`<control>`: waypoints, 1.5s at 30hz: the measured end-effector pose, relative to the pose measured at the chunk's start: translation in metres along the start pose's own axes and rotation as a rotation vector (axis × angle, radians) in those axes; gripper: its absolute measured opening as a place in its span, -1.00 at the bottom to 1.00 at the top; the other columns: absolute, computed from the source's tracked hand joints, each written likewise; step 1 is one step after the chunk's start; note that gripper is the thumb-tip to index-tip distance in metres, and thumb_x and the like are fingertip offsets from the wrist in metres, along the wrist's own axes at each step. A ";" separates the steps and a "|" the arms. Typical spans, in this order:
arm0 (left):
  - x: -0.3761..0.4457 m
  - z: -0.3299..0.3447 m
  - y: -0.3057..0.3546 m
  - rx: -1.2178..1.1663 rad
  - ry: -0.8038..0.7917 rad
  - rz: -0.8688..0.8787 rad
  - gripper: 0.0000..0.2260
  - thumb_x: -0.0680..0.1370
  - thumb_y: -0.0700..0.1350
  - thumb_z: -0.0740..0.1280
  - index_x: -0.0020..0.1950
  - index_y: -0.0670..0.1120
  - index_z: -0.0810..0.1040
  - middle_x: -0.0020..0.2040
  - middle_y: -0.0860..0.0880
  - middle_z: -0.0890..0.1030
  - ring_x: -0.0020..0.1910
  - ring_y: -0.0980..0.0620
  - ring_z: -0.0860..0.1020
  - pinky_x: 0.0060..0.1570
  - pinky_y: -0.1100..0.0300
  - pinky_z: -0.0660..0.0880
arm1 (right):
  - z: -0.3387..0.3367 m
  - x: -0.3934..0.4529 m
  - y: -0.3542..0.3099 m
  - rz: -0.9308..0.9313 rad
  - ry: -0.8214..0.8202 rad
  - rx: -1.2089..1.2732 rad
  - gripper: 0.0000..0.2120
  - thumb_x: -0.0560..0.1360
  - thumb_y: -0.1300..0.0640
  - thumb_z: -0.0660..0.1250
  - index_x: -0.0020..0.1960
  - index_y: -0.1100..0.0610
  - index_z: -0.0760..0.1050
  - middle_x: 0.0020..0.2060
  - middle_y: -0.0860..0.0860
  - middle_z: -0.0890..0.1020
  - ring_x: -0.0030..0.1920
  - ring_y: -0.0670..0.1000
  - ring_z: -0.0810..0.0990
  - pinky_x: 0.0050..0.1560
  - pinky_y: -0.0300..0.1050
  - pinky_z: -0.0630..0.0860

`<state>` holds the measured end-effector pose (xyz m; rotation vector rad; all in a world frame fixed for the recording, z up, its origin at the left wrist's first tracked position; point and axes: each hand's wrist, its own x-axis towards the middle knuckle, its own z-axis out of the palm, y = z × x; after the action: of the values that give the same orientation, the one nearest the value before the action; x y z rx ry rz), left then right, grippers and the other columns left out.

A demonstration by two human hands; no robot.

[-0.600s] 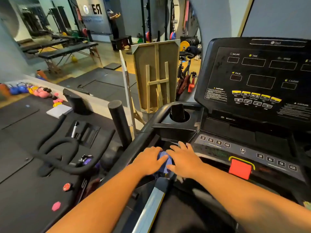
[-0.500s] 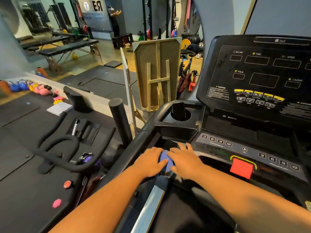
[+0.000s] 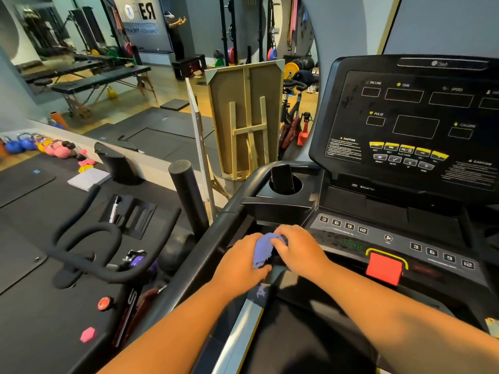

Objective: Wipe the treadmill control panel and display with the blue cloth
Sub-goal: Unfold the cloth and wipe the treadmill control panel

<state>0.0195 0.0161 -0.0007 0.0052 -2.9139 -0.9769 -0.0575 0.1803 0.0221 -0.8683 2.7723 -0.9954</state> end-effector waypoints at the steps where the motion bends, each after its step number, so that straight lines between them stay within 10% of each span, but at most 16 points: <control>1: 0.002 -0.004 0.005 -0.061 0.033 0.005 -0.57 0.56 -0.03 0.44 0.42 0.03 0.47 0.26 0.07 0.60 0.20 0.14 0.57 0.28 0.15 0.53 | -0.010 0.000 -0.003 0.058 -0.004 0.085 -0.83 0.61 0.05 0.26 -0.11 0.09 0.52 -0.24 0.01 0.56 -0.16 0.03 0.49 -0.15 -0.03 0.41; 11: 0.071 -0.048 0.102 -0.381 -0.109 0.022 -0.84 0.61 -0.10 0.36 0.13 0.06 0.69 -0.02 0.09 0.72 -0.04 0.10 0.65 0.03 0.08 0.56 | -0.118 -0.025 0.003 0.454 0.187 0.742 -0.71 0.58 -0.02 0.32 -0.23 0.13 0.46 -0.23 0.11 0.56 -0.16 0.11 0.52 -0.11 0.00 0.35; 15: 0.088 -0.068 0.166 -0.455 -0.239 0.014 -0.80 0.62 0.01 0.32 0.06 -0.02 0.71 -0.27 0.07 0.61 -0.31 0.10 0.50 -0.25 0.18 0.44 | -0.172 -0.048 0.004 0.445 0.217 0.953 -0.74 0.61 0.01 0.31 0.04 0.22 0.61 -0.06 0.13 0.70 -0.03 0.13 0.65 -0.03 0.01 0.46; 19: 0.107 -0.077 0.230 -0.773 -0.474 -0.137 -0.57 0.47 0.19 0.43 0.14 -0.11 0.69 0.05 -0.14 0.69 0.00 -0.17 0.61 0.09 -0.04 0.52 | -0.220 -0.074 0.002 0.253 0.253 1.372 -0.62 0.52 -0.01 0.30 0.23 0.20 0.58 0.09 0.11 0.69 0.08 0.06 0.67 0.12 -0.04 0.55; 25: 0.121 -0.050 0.269 -0.413 -0.506 -0.184 -0.73 0.50 0.12 0.46 -0.18 -0.07 0.61 -0.34 -0.03 0.57 -0.38 -0.02 0.55 -0.29 0.16 0.52 | -0.212 -0.096 0.043 0.461 0.143 1.380 -0.59 0.51 0.15 0.37 0.32 0.24 0.53 0.20 0.22 0.65 0.21 0.19 0.64 0.35 0.19 0.46; 31: 0.110 0.006 0.234 -0.855 -0.522 -0.384 -0.77 0.59 -0.12 0.43 0.17 -0.23 0.69 0.03 -0.18 0.66 -0.07 -0.08 0.64 -0.05 0.06 0.56 | -0.195 -0.116 0.067 0.630 0.249 1.429 -0.67 0.61 0.16 0.29 0.34 0.24 0.52 0.16 0.23 0.68 0.18 0.21 0.66 0.33 0.20 0.49; 36: 0.114 -0.002 0.252 -1.103 -0.399 -0.164 -0.78 0.65 -0.14 0.34 0.26 -0.12 0.68 0.08 -0.09 0.74 0.01 -0.02 0.71 0.03 0.05 0.62 | -0.224 -0.119 0.053 0.397 0.288 1.704 -0.53 0.58 0.06 0.30 0.39 0.32 0.47 0.34 0.19 0.55 0.37 0.17 0.51 0.41 0.11 0.40; 45: 0.105 0.016 0.231 -0.816 -0.339 -0.173 -0.79 0.63 -0.09 0.38 0.25 0.02 0.65 0.07 -0.06 0.75 0.10 -0.07 0.72 0.12 -0.06 0.65 | -0.190 -0.121 0.069 0.400 0.154 1.753 -0.56 0.68 0.09 0.17 0.49 0.25 0.36 0.48 0.24 0.38 0.48 0.25 0.37 0.53 0.22 0.18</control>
<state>-0.0824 0.2076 0.1325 0.0528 -2.5550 -2.3085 -0.0367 0.3956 0.1151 0.0837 0.9990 -2.4751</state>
